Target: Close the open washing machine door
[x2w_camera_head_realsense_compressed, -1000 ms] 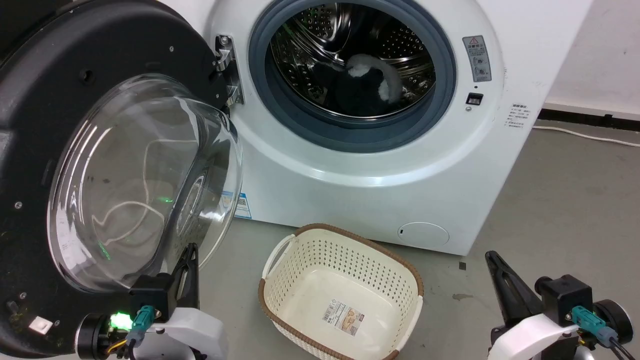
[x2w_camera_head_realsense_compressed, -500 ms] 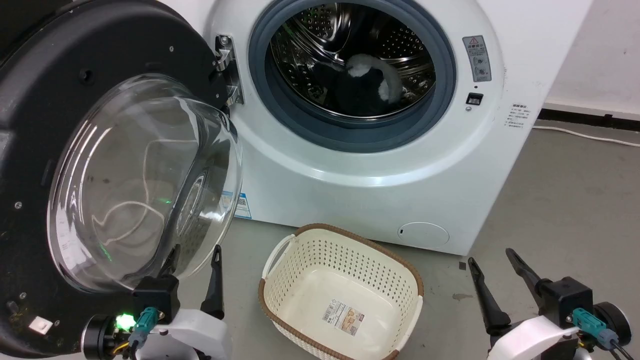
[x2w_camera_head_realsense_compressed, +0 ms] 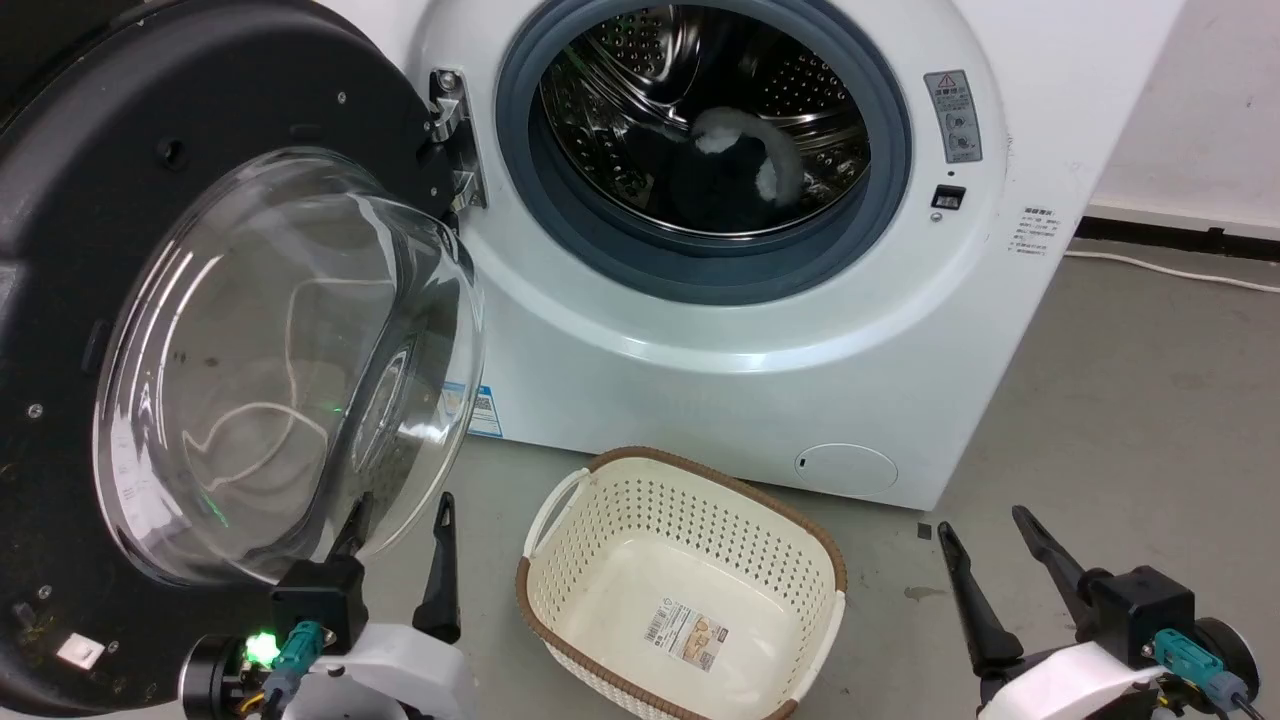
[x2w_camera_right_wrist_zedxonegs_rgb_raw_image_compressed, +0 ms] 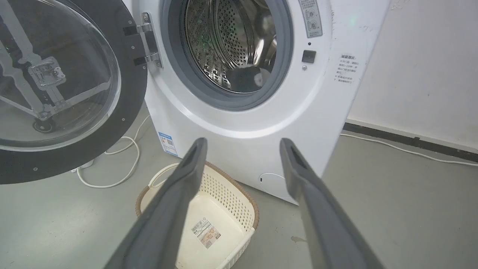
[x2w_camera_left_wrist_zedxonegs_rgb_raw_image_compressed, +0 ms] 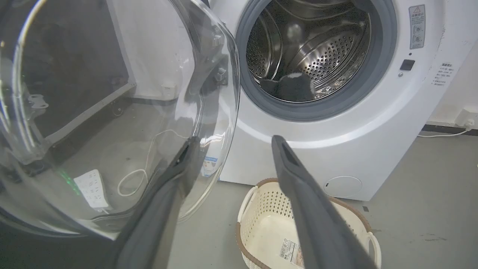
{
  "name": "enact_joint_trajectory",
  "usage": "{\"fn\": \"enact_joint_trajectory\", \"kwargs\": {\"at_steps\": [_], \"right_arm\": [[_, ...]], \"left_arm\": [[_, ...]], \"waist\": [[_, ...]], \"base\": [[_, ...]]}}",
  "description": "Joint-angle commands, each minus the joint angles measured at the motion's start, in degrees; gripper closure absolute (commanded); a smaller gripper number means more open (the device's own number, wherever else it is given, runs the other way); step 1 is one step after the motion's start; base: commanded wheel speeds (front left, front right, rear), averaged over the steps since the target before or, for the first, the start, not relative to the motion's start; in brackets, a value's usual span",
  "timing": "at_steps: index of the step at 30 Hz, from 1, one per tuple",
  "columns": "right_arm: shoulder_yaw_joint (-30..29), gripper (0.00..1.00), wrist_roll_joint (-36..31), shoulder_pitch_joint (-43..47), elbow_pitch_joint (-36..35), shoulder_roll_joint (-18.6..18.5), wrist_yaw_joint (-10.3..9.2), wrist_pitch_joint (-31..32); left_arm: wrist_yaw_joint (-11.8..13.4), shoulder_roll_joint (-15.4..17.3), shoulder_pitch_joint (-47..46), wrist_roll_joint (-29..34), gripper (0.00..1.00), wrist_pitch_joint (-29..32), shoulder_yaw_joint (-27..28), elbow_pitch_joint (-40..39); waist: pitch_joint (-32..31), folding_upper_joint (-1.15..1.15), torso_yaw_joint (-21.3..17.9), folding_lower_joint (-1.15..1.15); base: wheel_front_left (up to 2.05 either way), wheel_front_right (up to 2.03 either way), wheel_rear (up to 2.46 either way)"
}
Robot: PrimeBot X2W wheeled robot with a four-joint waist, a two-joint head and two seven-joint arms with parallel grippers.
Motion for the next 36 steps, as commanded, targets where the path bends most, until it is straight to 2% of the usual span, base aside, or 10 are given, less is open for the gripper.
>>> {"fn": "enact_joint_trajectory", "kwargs": {"at_steps": [1,8,9,10,16,23,30,34,36], "right_arm": [[0.0,0.0,0.6,0.6,0.4,0.0,0.01,-0.6],[0.1,0.0,1.6,1.1,1.0,0.0,0.01,-1.4],[0.2,0.0,1.8,1.1,1.1,0.0,0.01,-1.5],[0.2,0.0,2.0,1.1,1.2,0.0,0.01,-1.7],[0.2,0.0,2.9,1.4,1.7,0.0,0.01,-2.4],[0.1,0.0,4.0,1.8,2.5,0.0,0.02,-3.2],[0.1,0.0,4.9,2.1,3.5,0.0,0.02,-4.0],[0.1,0.0,5.5,2.2,4.0,0.0,0.02,-4.5],[0.1,0.0,5.9,2.3,4.3,0.0,0.02,-4.8]], "left_arm": [[0.2,0.0,-0.2,-0.6,0.0,-0.6,-0.3,0.3],[0.2,0.0,-0.3,-1.7,0.0,-1.4,-1.0,0.9],[0.2,0.0,-0.3,-1.8,0.17,-1.5,-1.1,1.0],[0.2,0.0,-0.3,-2.0,1.0,-1.6,-1.2,1.0],[-0.3,0.0,-0.7,-3.1,1.0,-2.4,-1.5,0.0],[-1.6,0.0,-2.3,-2.3,1.0,-3.2,-0.1,-11.6],[2.0,0.0,-5.0,-4.2,1.0,-4.0,5.0,-21.2],[4.6,0.0,-5.7,-6.6,1.0,-4.5,11.4,-23.1],[5.2,0.0,-5.6,-7.7,1.0,-4.8,15.3,-22.7]], "waist": [[0.0,0.0,0.0,0.0],[0.0,0.0,0.0,0.0],[0.0,0.0,0.0,0.0],[0.0,0.0,0.0,0.0],[0.0,0.0,0.3,0.0],[0.1,0.0,1.9,0.0],[-0.1,0.0,4.7,0.0],[-0.2,0.0,6.5,0.0],[-0.3,0.0,7.4,0.0]], "base": [[0.0,0.0,0.0],[0.0,0.0,0.0],[0.0,0.0,0.0],[0.0,0.0,0.0],[0.0,0.0,0.0],[0.0,0.0,0.0],[0.0,0.0,0.0],[0.0,0.0,0.0],[0.0,0.0,0.0]]}}
